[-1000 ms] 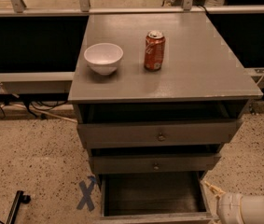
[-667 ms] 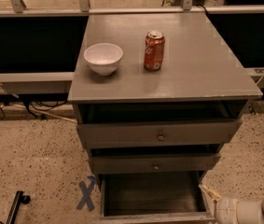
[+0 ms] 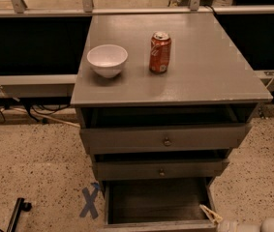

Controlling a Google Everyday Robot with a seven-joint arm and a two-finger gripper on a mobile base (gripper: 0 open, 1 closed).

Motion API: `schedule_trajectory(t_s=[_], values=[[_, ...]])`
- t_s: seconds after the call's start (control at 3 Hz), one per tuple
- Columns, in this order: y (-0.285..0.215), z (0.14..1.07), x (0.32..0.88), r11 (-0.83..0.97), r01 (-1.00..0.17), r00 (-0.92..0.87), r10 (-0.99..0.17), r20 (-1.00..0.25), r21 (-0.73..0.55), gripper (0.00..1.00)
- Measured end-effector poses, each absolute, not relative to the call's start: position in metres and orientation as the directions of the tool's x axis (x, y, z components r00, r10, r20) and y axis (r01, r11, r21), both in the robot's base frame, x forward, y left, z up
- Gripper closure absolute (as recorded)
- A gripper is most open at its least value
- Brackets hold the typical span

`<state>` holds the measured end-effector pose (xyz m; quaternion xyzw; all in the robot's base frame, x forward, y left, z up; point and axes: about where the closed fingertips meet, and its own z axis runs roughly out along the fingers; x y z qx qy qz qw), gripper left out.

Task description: Close bottom drawer

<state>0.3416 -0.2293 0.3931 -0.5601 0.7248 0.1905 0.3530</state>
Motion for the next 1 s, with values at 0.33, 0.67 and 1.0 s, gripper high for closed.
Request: schedule_trajectory(t_s=[0.33,0.67,1.0], values=[[-0.229,0.393,0.342,0.3,-0.947,-0.123,-0.678,-0.725,-0.119,0.0],[-0.226,0.363,0.336,0.26,-0.964,-0.132,-0.66,-0.739,-0.06,0.0],[-0.238,0.316,0.341,0.297,-0.954,-0.17,-0.627,-0.76,-0.032,0.16]])
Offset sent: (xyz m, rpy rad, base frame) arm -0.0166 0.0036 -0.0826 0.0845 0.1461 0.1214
